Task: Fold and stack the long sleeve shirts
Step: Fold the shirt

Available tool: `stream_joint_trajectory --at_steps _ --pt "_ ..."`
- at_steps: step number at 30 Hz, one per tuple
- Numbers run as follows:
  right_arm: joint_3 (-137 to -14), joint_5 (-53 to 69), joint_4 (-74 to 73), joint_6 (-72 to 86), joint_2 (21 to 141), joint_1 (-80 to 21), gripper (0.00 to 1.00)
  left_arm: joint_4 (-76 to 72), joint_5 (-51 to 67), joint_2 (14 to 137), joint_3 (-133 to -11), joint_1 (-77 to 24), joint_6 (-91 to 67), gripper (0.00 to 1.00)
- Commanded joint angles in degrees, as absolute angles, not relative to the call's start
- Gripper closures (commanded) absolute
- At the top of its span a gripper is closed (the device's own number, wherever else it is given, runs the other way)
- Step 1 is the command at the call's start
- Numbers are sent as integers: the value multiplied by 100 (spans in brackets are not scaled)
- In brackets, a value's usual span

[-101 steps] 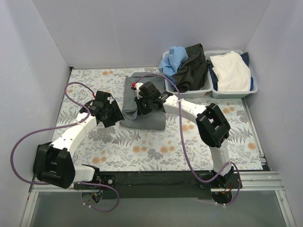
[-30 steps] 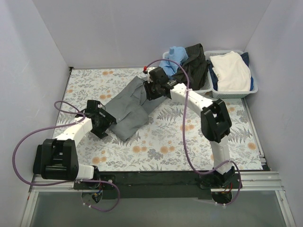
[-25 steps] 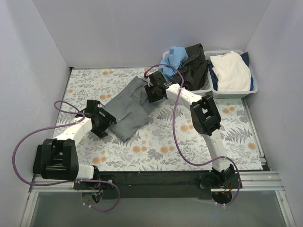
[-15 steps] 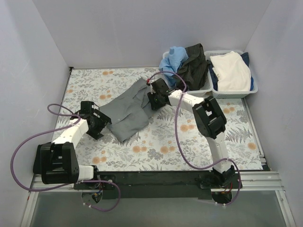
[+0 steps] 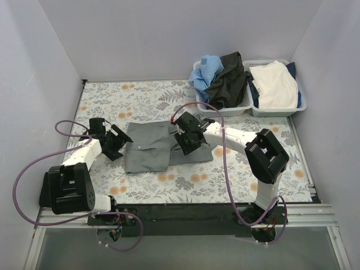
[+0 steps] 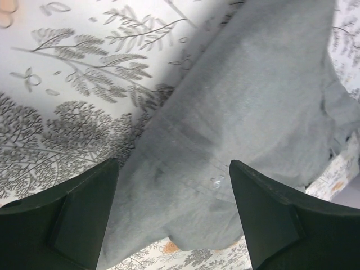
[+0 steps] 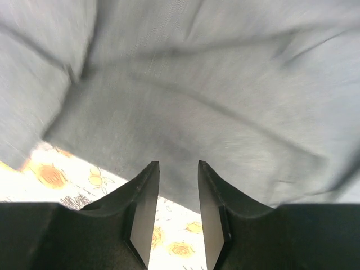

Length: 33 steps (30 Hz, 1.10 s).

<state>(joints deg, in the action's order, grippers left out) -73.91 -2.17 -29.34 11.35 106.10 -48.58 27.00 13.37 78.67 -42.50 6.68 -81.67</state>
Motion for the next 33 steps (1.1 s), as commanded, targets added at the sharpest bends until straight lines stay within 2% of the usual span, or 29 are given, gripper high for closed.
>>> stream_joint_trajectory --at_steps 1,4,9,14,25,28,32,33 --pt "-8629 -774 -3059 1213 10414 -4720 57 2242 1915 7673 -4517 686 -7717 20" --pt "-9394 -555 -3050 1178 10766 -4676 53 2110 2057 7778 -4570 694 -7629 20" --pt "-10379 306 -3041 1239 11625 -4500 39 2092 1715 8015 -4641 694 -7515 20" --pt "-10933 747 -3120 1502 12198 -4421 37 2066 1529 8200 -4676 694 -7497 20" --pt "-10925 1212 -2814 1802 12876 -4307 37 2013 1520 8411 -4624 694 -7541 20" --pt "-10978 1248 -2672 1854 13016 -4307 43 2004 1564 8402 -4536 694 -7532 20" --pt "-11021 1318 -2558 1907 13122 -4272 60 1986 1617 8420 -4491 694 -7506 20" --pt "-11048 1362 -2540 1925 13166 -4271 68 1978 1643 8420 -4491 694 -7506 20"
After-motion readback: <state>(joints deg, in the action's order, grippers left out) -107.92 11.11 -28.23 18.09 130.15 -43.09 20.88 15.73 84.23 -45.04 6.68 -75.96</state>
